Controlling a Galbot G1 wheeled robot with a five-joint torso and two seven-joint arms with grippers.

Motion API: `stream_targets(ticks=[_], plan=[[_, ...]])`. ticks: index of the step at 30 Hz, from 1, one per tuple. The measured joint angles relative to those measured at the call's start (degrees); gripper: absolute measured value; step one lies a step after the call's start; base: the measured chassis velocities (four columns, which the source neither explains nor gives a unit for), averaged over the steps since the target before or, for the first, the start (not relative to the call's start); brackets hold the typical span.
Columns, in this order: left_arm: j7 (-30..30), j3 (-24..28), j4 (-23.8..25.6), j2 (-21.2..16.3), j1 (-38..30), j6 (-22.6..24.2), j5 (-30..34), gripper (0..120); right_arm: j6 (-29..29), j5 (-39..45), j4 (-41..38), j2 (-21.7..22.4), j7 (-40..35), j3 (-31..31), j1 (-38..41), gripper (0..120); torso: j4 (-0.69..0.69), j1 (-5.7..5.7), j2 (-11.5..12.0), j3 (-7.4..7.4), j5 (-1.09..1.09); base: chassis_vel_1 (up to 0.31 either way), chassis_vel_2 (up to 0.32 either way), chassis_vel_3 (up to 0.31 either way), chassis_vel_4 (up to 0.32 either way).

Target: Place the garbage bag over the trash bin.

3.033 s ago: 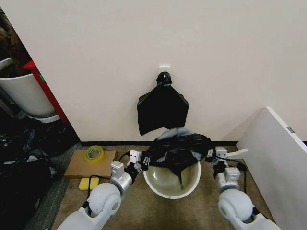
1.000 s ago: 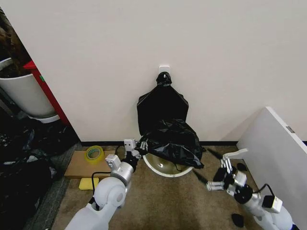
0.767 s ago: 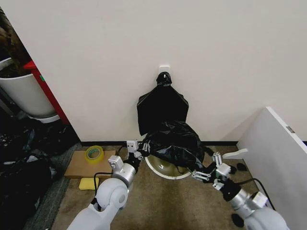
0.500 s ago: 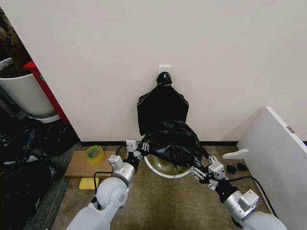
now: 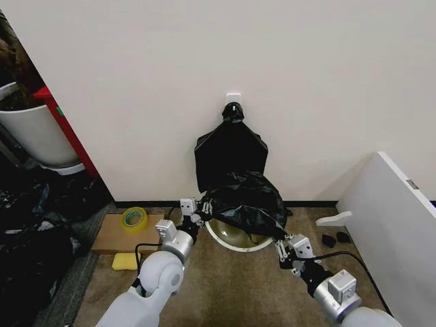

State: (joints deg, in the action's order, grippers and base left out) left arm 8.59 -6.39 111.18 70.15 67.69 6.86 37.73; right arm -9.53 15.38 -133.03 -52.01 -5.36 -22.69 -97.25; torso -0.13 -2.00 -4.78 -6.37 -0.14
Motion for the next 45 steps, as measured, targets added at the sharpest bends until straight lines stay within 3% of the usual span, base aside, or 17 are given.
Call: stream_targets(ticks=[2, 10, 11, 13, 18, 23, 26, 34, 36, 37, 38, 40, 41, 44, 45], plan=[[0.0, -0.03, 0.13, 0.04, 0.1, 0.01, -0.07, 3, 0.17, -0.63, -0.05, 0.05, -0.34, -0.19, 0.03, 0, 0.0, 0.0, 0.0, 0.0, 0.0, 0.0, 0.0, 0.0, 0.0], [0.08, -0.17, 0.56, 0.23, 0.58, 0.08, -0.48, 3, -3.2, -0.73, -1.85, 0.64, -3.19, -0.49, 0.27, 25, 0.0, 0.0, 0.0, 0.0, 0.0, 0.0, 0.0, 0.0, 0.0], [0.12, -0.23, 0.81, 0.37, 0.85, 0.1, -0.61, 3, -9.48, 3.65, -3.56, 0.87, -6.23, -0.06, 0.72, 34, 0.0, 0.0, 0.0, 0.0, 0.0, 0.0, 0.0, 0.0, 0.0], [0.18, -0.28, 0.92, 0.46, 0.97, 0.13, -0.69, 3, -13.35, 7.8, -4.72, 0.87, -7.92, 0.15, 1.29, 41, 0.0, 0.0, 0.0, 0.0, 0.0, 0.0, 0.0, 0.0, 0.0], [0.34, -0.37, 1.15, 0.58, 1.13, 0.18, -0.82, 3, -16.77, 13.73, -5.84, 0.86, -9.72, 0.24, 2.7, 32, 0.0, 0.0, 0.0, 0.0, 0.0, 0.0, 0.0, 0.0, 0.0], [0.55, -0.56, 1.39, 0.61, 1.37, 0.22, -0.87, 3, -16.38, 13.67, -5.63, 0.81, -9.51, 0.21, 3.04, 8, 0.0, 0.0, 0.0, 0.0, 0.0, 0.0, 0.0, 0.0, 0.0], [0.65, -0.6, 1.49, 0.61, 1.39, 0.24, -0.88, 3, -16.07, 12.82, -5.62, 0.77, -9.03, 0.21, 2.75, 0, 0.0, 0.0, 0.0, 0.0, 0.0, 0.0, 0.0, 0.0, 0.0], [1.06, -0.62, 1.85, 0.62, 1.37, 0.37, -0.82, 3, -14.55, 6.47, -4.21, 0.75, -7.76, 0.18, 2.03, 0, 0.0, 0.0, 0.0, 0.0, 0.0, 0.0, 0.0, 0.0, 0.0], [1.45, -0.7, 2.0, 0.66, 1.3, 0.38, -0.48, 3, -6.56, 2.03, -2.14, 0.75, -3.73, -0.05, 1.25, 0, 0.0, 0.0, 0.0, 0.0, 0.0, 0.0, 0.0, 0.0, 0.0], [1.45, -0.7, 2.0, 0.66, 1.3, 0.38, -0.48, 3, -6.56, 2.03, -2.14, 0.75, -3.73, -0.05, 1.25, 0, 0.0, 0.0, 0.0, 0.0, 0.0, 0.0, 0.0, 0.0, 0.0], [1.7, -0.79, 2.08, 0.7, 1.22, 0.38, -0.12, 3, -0.52, 0.79, -0.45, 0.8, 0.33, -0.45, 0.92, 0, 0.0, 0.0, 0.0, 0.0, 0.0, 0.0, 0.0, 0.0, 0.0], [2.44, -1.18, 2.35, 0.8, 0.85, 0.43, 1.35, 3, 18.03, -0.63, 6.6, 0.69, 18.11, -2.63, 1.2, 0, 0.0, 0.0, 0.0, 0.0, 0.0, 0.0, 0.0, 0.0, 0.0], [2.44, -1.18, 2.35, 0.8, 0.85, 0.43, 1.35, 3, 18.03, -0.63, 6.6, 0.69, 18.11, -2.63, 1.2, 0, 0.0, 0.0, 0.0, 0.0, 0.0, 0.0, 0.0, 0.0, 0.0], [3.11, -1.74, 2.68, 0.77, 0.48, 0.78, 3.38, 3, 33.73, 1.01, 13.16, -0.01, 38.71, -5.17, 3.03, 0, 0.01, 0.0, 0.0, 0.0, 0.0, 0.0, 0.0, 0.0, 0.0], [3.11, -1.74, 2.68, 0.77, 0.48, 0.78, 3.38, 3, 33.73, 1.01, 13.16, -0.01, 38.71, -5.17, 3.03, 0, 0.01, 0.0, 0.0, 0.0, 0.0, 0.0, 0.0, 0.0, 0.0]])
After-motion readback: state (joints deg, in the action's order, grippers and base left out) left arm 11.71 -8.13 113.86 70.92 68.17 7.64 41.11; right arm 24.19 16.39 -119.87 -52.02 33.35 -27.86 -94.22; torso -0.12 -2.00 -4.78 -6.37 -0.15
